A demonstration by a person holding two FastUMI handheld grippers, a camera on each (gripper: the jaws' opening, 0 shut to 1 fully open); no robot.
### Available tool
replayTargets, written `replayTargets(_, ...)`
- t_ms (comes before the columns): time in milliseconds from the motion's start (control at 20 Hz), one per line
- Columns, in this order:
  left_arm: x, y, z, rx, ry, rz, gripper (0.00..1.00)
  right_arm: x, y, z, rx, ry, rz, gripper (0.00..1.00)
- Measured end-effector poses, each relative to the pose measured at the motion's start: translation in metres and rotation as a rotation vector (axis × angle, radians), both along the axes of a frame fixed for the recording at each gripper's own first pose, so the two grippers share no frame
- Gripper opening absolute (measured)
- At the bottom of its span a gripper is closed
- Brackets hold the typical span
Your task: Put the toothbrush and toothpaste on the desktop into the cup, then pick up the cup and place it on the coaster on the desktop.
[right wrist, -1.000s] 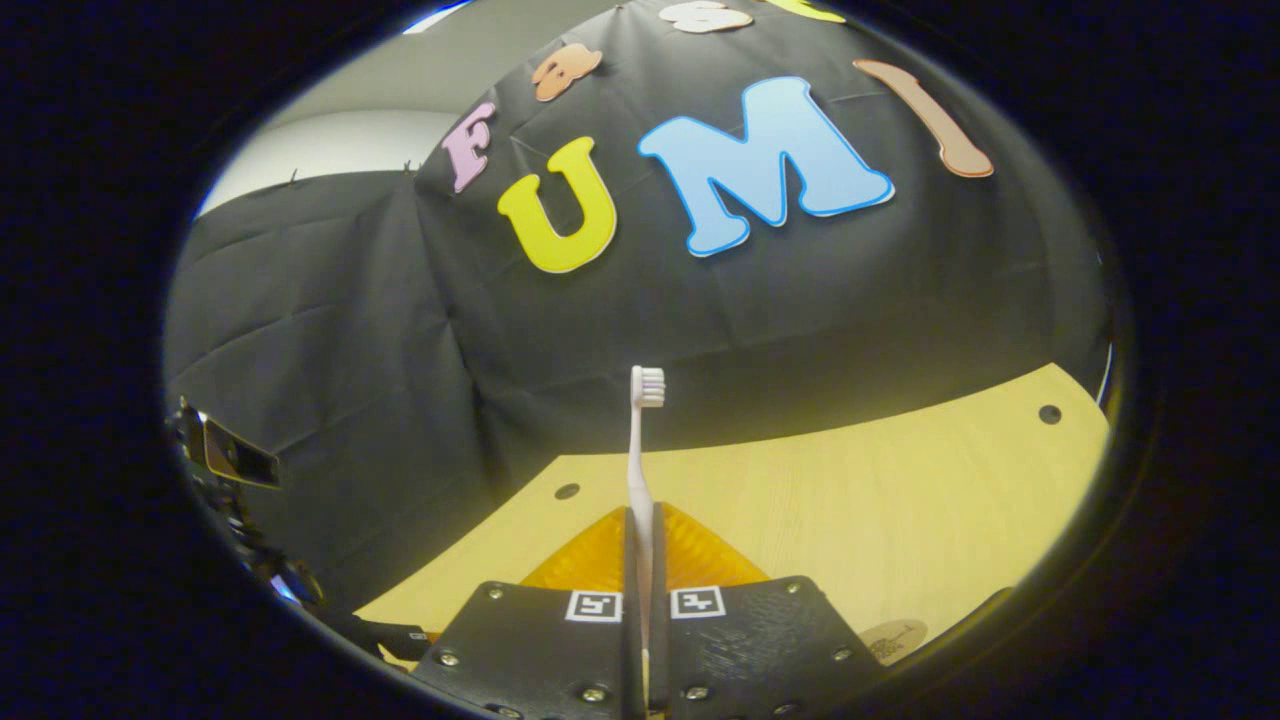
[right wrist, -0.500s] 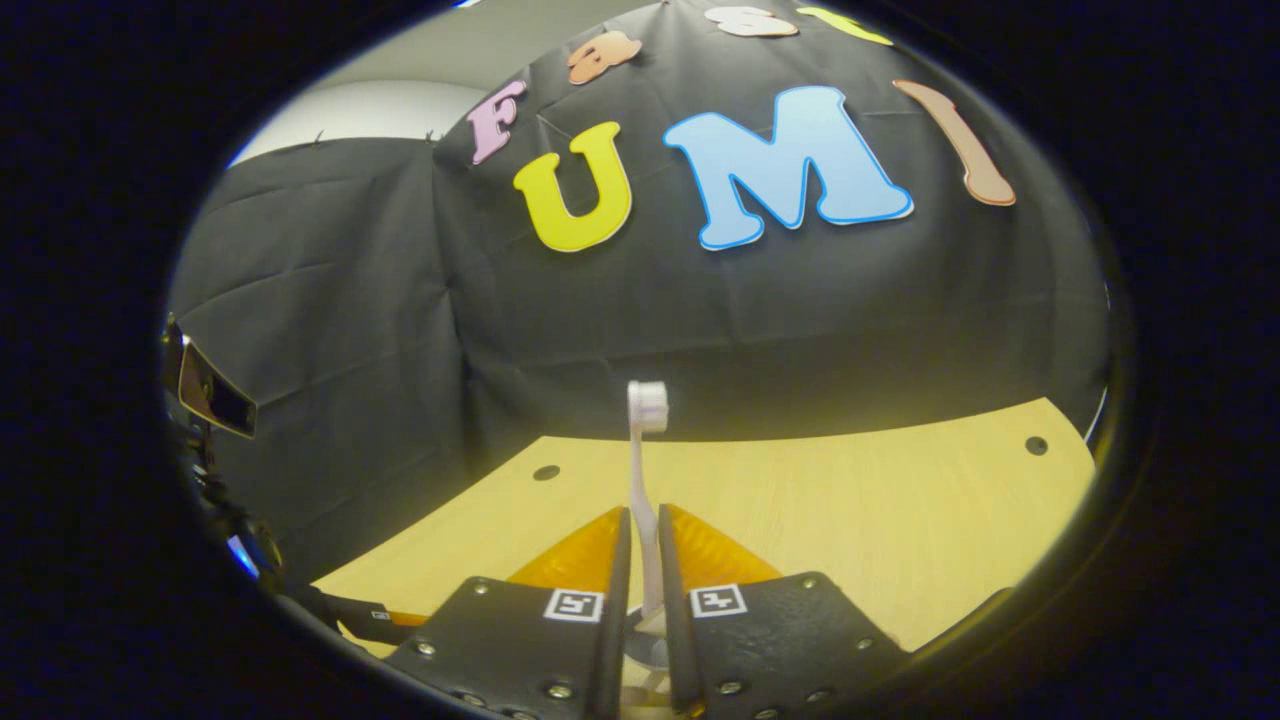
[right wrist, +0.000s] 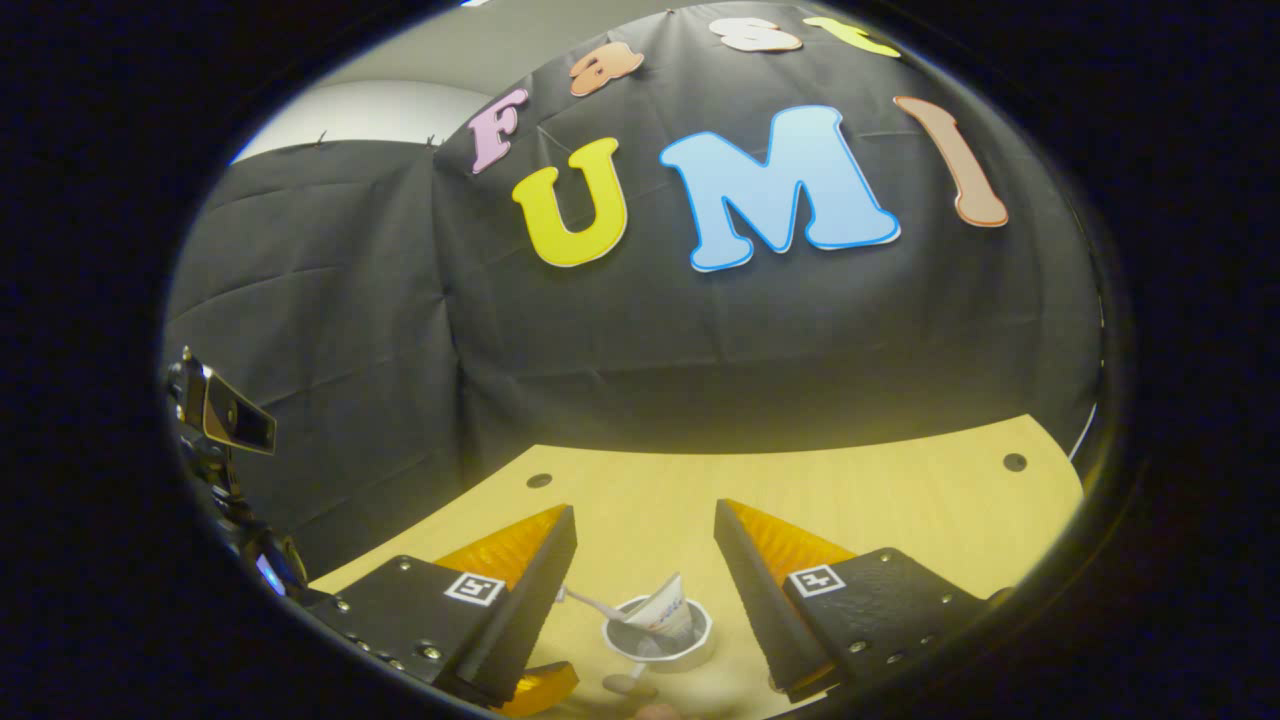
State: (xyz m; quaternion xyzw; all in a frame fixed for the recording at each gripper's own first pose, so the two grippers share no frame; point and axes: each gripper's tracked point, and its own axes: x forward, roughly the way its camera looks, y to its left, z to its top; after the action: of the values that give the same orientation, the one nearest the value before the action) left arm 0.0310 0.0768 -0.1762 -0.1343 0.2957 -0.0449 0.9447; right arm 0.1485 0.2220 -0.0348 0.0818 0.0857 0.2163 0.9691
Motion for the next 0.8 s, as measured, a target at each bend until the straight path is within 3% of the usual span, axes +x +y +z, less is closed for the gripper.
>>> replayTargets(450, 0.005, -0.038, -0.006, 0.004, 0.05, -0.038, 0.92, -0.014, -0.062, 0.02, -0.049, -0.03, -0.101, 0.88)
replayTargets(800, 0.015, -0.052, -0.037, 0.03, 0.189, -0.046, 0.91, -0.03, -0.106, 0.021, -0.104, -0.041, -0.165, 0.88)
